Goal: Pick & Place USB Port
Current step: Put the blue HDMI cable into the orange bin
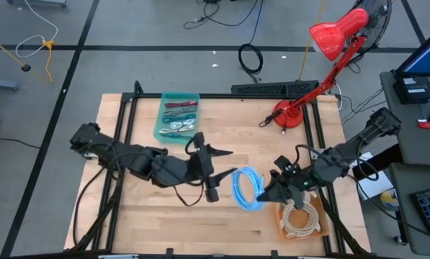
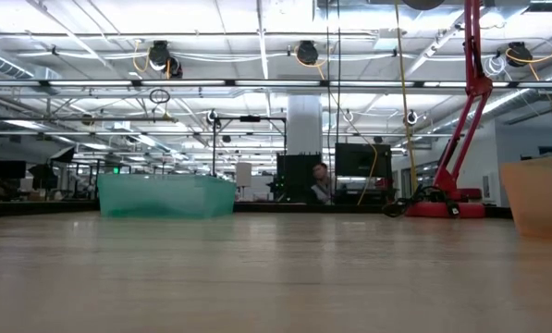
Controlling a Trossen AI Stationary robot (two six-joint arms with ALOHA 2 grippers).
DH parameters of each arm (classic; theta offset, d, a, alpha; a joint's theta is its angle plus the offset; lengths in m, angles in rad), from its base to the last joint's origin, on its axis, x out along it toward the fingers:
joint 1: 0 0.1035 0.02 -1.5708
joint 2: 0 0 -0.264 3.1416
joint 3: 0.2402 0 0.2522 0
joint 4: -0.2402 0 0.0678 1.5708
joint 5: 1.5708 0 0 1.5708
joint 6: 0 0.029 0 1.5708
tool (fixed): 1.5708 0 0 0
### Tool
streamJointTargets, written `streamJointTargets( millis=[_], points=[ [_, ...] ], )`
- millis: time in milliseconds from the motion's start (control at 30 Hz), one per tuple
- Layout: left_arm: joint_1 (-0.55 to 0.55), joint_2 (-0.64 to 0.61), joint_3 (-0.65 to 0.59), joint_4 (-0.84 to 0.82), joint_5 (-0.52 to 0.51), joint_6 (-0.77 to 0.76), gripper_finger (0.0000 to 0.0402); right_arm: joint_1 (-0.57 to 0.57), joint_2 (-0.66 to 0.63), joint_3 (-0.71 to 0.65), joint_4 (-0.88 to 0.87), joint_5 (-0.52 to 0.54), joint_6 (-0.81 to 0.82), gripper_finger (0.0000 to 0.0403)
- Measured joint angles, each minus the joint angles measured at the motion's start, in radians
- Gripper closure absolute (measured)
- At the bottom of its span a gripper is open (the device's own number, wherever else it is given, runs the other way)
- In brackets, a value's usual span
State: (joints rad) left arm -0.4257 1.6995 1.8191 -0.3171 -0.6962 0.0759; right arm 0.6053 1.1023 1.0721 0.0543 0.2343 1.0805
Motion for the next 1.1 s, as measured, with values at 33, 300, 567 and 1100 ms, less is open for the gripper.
streamJointTargets(
  millis=[33, 300, 567, 1100],
  points=[
    [-0.004, 0.000, 0.000, -0.015, -0.010, 0.015, 0.0189, -0.006, 0.000, 0.000, 0.000, 0.007, 0.001, 0.0377],
    [0.010, 0.032, 0.002, -0.092, -0.015, 0.059, 0.0190, -0.078, 0.000, 0.000, 0.002, -0.023, 0.026, 0.0377],
    [0.042, 0.053, 0.000, -0.125, 0.015, 0.084, 0.0190, -0.096, 0.000, 0.000, 0.009, -0.027, 0.034, 0.0377],
    [0.105, 0.086, -0.001, -0.093, 0.053, 0.146, 0.0190, -0.109, 0.090, 0.000, 0.144, -0.049, 0.037, 0.0377]
  ],
)
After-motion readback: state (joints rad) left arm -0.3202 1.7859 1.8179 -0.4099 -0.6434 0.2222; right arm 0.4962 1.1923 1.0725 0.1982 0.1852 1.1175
